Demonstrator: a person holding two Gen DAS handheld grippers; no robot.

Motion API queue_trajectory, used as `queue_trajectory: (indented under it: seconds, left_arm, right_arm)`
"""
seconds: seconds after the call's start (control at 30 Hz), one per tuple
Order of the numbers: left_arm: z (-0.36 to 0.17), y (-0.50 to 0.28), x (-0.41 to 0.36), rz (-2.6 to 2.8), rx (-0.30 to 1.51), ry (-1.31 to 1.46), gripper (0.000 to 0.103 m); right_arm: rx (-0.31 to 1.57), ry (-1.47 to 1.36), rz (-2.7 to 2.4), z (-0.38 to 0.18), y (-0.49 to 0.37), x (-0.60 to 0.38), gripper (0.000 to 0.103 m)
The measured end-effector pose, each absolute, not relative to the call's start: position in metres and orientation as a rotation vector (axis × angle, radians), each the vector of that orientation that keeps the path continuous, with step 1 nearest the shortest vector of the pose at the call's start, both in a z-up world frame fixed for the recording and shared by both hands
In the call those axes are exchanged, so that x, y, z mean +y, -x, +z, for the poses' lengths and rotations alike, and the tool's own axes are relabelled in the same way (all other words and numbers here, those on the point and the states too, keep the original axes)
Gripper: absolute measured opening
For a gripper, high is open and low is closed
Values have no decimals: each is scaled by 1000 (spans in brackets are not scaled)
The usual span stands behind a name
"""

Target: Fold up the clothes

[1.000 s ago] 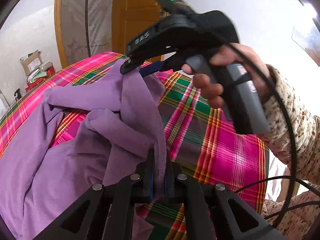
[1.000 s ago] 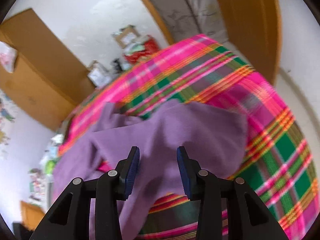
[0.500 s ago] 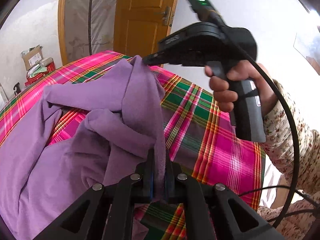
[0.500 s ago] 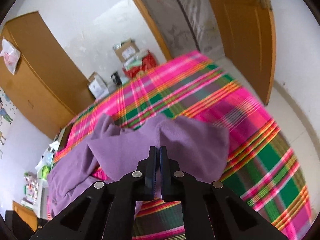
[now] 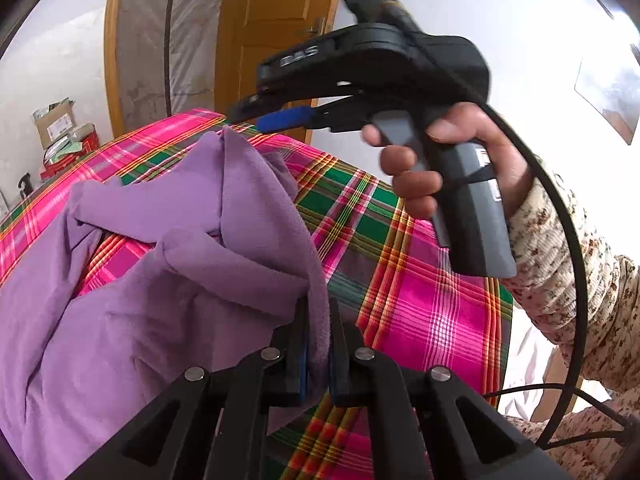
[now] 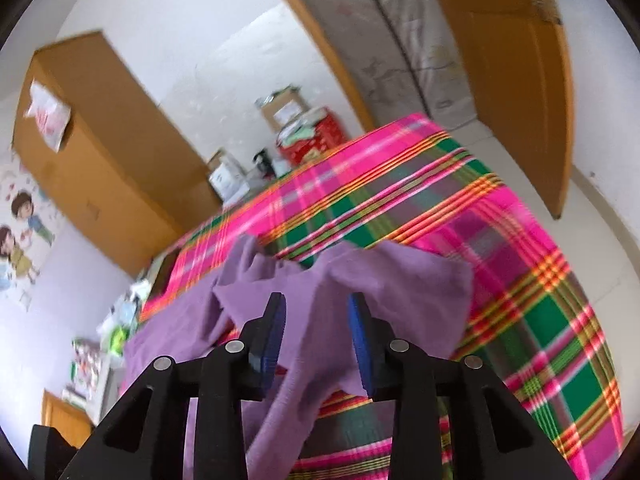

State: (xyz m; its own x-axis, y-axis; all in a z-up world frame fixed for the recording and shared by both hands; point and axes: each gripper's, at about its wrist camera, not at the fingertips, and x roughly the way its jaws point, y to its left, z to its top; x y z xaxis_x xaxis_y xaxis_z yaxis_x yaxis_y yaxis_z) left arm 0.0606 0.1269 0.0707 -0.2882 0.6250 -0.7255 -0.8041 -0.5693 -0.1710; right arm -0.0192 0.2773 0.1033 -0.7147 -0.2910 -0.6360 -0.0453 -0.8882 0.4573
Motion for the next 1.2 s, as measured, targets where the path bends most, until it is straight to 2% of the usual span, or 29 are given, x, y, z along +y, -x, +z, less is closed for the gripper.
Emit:
queue_trajectory:
  seconds: [0.2,0.27,0.3,0.4,0.87,1.2]
  left_arm:
    - [69,-63,127,1962,272,975,7]
    - [68,-62,126,1961,269,980,7]
    - [68,-61,125,1959,264,983,7]
    - [68,-60,122,1958,256,988,7]
    - [68,-64,133,1976,237,989,7]
    - [55,-68,145,1953,218,1047,9]
  right_arm:
    - [-483,-1297,-2723,90,43,250,35]
    - [-453,-1347,-2758,84,48,248,25]
    - [-437,-1366,-2775,82,49,249,9]
    - [-427,-1374,-2802,80,45,256,3]
    - [-552,-1027,-3049,116,-30,303,3]
    - [-651,-989,-3125,102,-77,337,3]
